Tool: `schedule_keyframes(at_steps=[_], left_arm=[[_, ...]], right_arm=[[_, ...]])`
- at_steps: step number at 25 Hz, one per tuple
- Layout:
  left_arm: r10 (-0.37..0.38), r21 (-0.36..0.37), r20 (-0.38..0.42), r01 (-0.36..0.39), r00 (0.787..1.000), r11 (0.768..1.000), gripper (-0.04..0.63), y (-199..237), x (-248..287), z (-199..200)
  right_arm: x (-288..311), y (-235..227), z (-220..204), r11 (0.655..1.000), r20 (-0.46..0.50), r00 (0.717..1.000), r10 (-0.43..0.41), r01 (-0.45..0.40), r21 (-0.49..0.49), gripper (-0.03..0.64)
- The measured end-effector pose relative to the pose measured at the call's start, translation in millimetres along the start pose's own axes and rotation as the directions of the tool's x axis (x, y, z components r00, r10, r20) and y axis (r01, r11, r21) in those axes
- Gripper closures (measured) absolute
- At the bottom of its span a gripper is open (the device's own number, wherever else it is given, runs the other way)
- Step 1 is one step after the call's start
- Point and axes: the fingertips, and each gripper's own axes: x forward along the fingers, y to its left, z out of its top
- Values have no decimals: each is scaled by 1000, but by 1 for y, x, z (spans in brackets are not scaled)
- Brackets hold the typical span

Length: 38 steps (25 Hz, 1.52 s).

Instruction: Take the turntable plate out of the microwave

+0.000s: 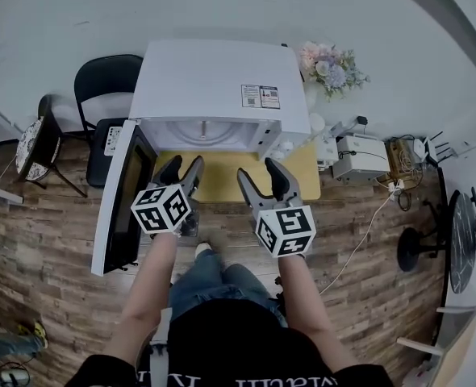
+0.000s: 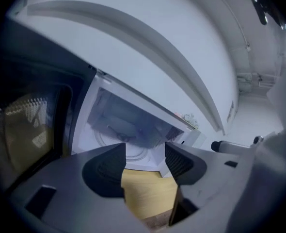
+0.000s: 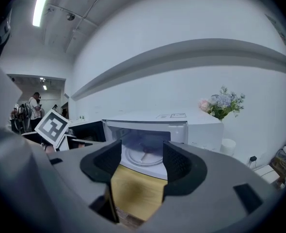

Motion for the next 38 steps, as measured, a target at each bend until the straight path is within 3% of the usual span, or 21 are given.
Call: schedule_keyframes(at_steps=[3,6,10,13,19,27,38], left_arm=[[-32,-112,-33,28,999,993,294,14,18,-9],[-59,-251,-29,50,998,967,275,26,29,-16],[-87,-433,14,84,996,898,276,41,45,-20],[-82,-525,59,101,995,845,278,51,56,-15],[-68,-624,72,98,995,775,278,62,79,-14],[-48,-752,73,86,996,653,245,85,94,-24],[-31,-818,98,98,995,567,229,93,103,-25]], right_arm=[[14,-1,-7,1000,-12,1000,-4,5,23,341],[25,2,-18,999,-37,999,-1,3,33,341],[39,5,-26,999,-53,999,11,-8,41,341],[49,3,-28,999,-55,998,22,-20,40,341],[66,-13,-34,996,-58,998,30,-24,91,347],[74,-19,-42,990,-53,998,27,-19,138,371],[89,-19,-45,987,-58,997,43,-33,160,390]])
